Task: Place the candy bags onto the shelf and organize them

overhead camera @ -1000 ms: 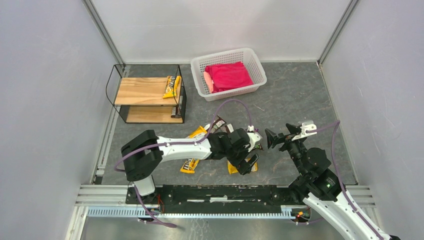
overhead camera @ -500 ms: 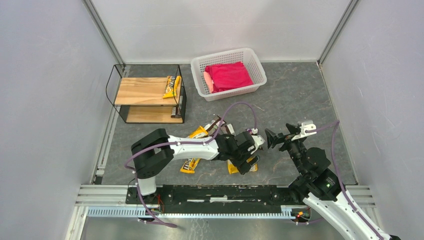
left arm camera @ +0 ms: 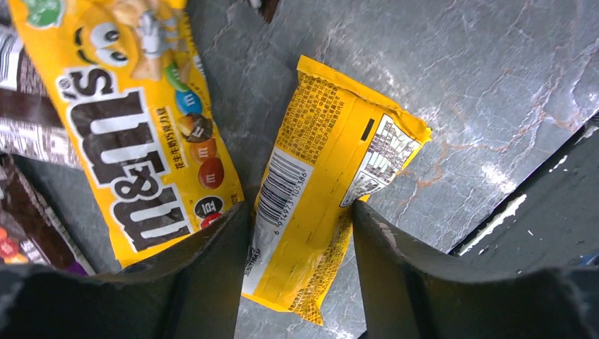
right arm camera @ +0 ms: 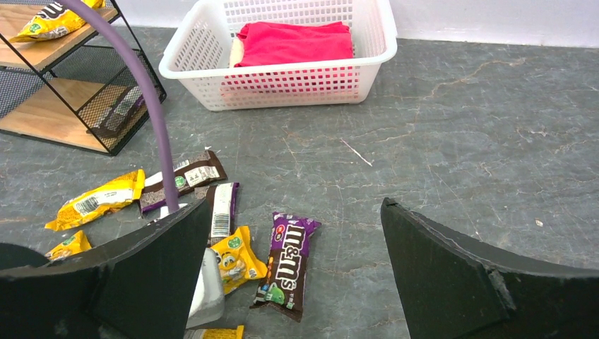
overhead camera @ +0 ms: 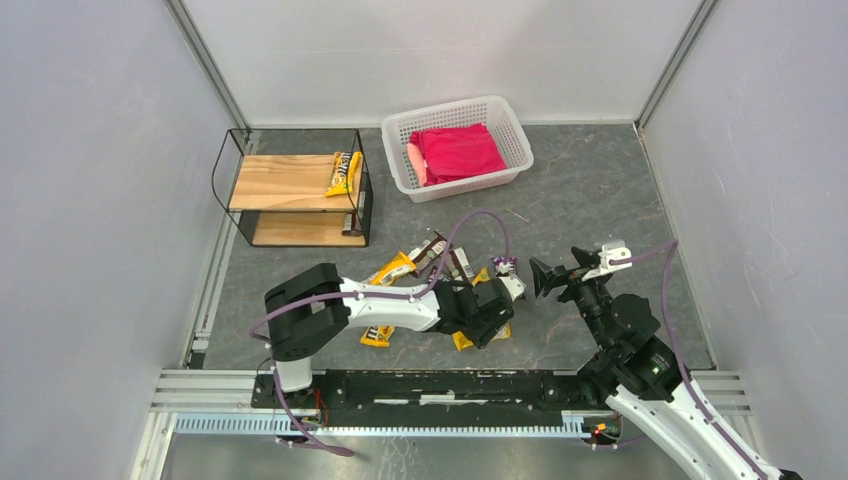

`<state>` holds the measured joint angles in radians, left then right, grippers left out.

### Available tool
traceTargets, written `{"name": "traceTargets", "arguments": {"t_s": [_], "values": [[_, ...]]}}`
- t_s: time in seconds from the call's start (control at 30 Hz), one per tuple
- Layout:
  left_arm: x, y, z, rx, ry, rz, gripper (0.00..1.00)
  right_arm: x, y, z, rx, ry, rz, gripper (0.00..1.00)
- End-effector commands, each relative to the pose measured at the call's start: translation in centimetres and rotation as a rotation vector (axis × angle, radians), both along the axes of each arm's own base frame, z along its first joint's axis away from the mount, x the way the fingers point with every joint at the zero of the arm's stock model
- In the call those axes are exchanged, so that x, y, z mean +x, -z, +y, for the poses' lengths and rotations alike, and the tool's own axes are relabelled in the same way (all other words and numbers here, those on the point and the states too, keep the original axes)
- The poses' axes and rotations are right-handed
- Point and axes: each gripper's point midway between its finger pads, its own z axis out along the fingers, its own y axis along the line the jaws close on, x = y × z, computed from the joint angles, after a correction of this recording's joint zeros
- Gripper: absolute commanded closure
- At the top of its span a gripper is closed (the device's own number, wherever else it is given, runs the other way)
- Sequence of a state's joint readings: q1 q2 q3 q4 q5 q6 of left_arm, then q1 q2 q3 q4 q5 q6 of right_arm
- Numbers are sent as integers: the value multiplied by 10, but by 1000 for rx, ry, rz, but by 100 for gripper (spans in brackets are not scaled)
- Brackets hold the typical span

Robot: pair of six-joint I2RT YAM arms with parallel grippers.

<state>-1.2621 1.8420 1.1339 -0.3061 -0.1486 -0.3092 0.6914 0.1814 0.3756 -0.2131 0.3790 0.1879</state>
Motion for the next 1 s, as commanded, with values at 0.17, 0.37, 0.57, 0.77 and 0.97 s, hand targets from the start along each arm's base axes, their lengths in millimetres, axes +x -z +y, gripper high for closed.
{"name": "traceTargets", "arguments": {"t_s": [0.17, 0.37, 0.57, 0.77, 0.97], "values": [[-20, 1, 22, -15, -243, 103, 44, 4, 0, 2, 1, 2, 0, 2], [-28, -6, 13, -49, -224, 138, 22, 4, 2, 6, 7, -14, 7, 2], [-27, 6, 20, 23, -203, 93, 20, 4, 4, 6, 3, -11, 11, 2], [-31, 18, 28, 126, -195, 24, 27, 4, 7, 4, 1, -4, 15, 2], [-38, 21, 30, 149, -186, 16, 28, 4, 10, 5, -1, -5, 21, 2]]}}
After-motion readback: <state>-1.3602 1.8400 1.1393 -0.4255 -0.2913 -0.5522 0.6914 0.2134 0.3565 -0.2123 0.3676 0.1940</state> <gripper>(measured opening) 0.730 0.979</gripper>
